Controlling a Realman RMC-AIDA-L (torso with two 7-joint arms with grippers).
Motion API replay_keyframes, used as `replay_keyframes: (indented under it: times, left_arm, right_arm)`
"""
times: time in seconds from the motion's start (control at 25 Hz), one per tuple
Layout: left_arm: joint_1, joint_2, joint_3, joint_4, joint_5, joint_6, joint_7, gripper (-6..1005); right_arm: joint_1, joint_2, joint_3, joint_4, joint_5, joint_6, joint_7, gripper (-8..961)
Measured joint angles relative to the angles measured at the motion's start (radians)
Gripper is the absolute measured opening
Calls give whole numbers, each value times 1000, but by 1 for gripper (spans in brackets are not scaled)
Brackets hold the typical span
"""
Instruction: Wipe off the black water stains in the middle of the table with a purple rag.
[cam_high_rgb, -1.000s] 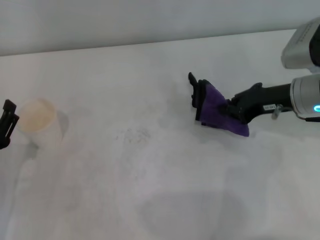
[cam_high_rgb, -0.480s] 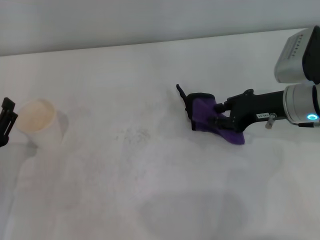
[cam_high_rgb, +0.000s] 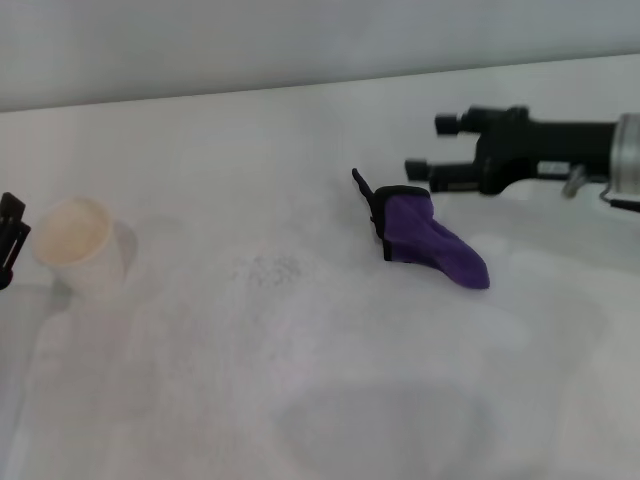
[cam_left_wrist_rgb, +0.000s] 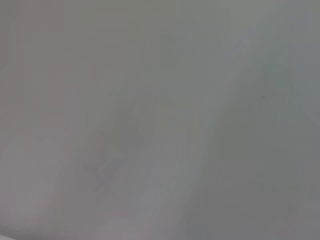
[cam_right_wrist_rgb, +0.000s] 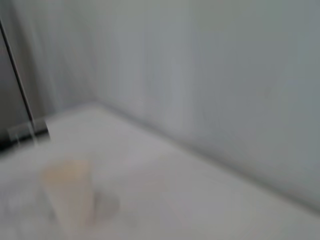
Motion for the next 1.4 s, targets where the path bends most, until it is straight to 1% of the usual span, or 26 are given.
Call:
replay_keyframes:
  times: [0.12,0.28,0.32,0.4,0.56,0.68,0.84,0.96,1.16,1.4]
  left_arm:
    - [-8,1,-1,0,0,0,0,888]
    - [-13,1,-1,0,-1,1,0,888]
    - [-14,1,-1,0,-2,1,0,888]
    - [-14,0,-1,0,-2,2,0,888]
    - [-14,0,-3,-1,-2,2,0,887]
    - [-14,0,-3,-1,-2,2,0,887]
    - [-17,0,-3,-2,-2,2,0,887]
    - [-24,0,-7,-2,-3,2,0,887]
    - [-34,0,-13,-8,-3,-2,-6,888]
    - [-43,0,-13,-49,1,-5,-92,888]
  right_arm:
    - [-1,0,124,66,112,103,-86,862]
    - [0,0,289,160,207,191,-173,873]
    - [-1,0,348,197,232,200,-201,876]
    - [0,0,431,263,284,208,-267,876]
    - [-7,0,600,449,410,210,-498,876]
    - [-17,0,692,584,479,201,-702,876]
    - [-21,0,770,708,497,154,-894,876]
    - [-19,0,799,769,498,97,-999,876]
    - [-7,1,805,802,498,-5,-1024,876]
    - [1,1,807,815,499,-38,-1027,876]
